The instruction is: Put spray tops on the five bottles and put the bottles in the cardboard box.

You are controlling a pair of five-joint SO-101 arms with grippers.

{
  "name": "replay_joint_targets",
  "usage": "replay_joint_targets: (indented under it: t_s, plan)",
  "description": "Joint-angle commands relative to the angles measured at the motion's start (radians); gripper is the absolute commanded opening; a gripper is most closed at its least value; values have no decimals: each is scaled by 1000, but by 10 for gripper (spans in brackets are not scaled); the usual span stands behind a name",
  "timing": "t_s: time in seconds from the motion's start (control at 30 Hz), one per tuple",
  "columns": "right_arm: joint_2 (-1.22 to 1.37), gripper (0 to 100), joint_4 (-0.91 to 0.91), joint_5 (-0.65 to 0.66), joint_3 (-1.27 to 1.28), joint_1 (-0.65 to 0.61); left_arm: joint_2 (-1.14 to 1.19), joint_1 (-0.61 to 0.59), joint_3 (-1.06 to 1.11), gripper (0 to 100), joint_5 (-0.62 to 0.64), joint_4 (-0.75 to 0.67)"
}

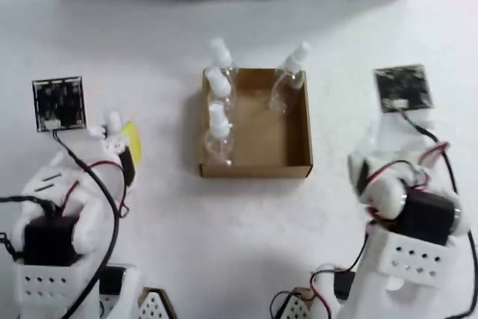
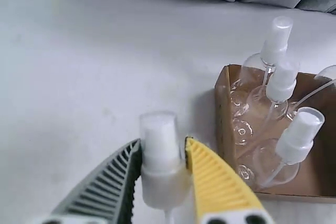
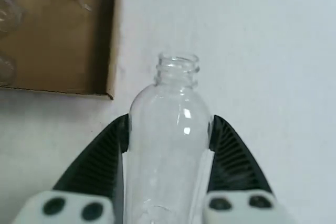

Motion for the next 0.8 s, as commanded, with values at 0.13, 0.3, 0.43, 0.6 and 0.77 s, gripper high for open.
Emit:
replay_joint_targets:
  t_s: [0.13,0.3,0.43,0.6,0.77]
  plan:
    - [-94,17,-228,-15,68,-252,-35,-159,0,22,3,-38]
    - [-254,16,-366,-86,146,-366,-39,-231,2,22,3,-80]
    - [-386,16,-558,-230,287,-414,-39,-266,2,22,3,-130]
    - [-541,16,-831,-262,503,-456,-41,-263,2,22,9,-181]
    - [-687,16,-1021,-269,687,-527,-41,-265,2,24,9,-275]
